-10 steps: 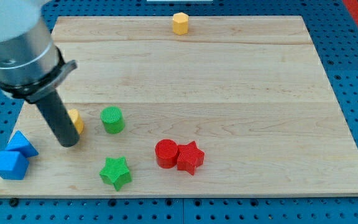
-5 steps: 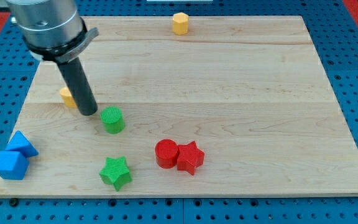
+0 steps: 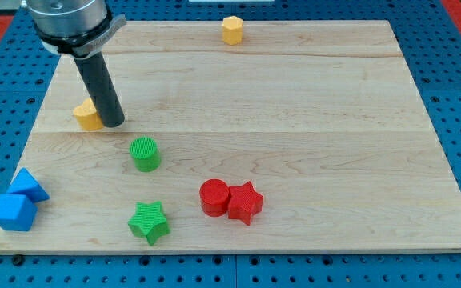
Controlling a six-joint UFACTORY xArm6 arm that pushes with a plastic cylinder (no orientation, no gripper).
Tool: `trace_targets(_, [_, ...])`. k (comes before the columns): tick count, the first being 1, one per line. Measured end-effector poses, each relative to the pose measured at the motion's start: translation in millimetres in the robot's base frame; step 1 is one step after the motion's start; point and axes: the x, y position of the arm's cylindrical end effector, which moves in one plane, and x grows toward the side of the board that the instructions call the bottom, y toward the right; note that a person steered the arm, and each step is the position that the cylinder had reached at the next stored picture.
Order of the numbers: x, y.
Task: Separate the yellow heart and the green circle
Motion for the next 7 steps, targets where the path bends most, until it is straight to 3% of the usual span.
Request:
trace_targets(6, [-6.7,-52.7])
trace_targets(7, [-46.0,4.4])
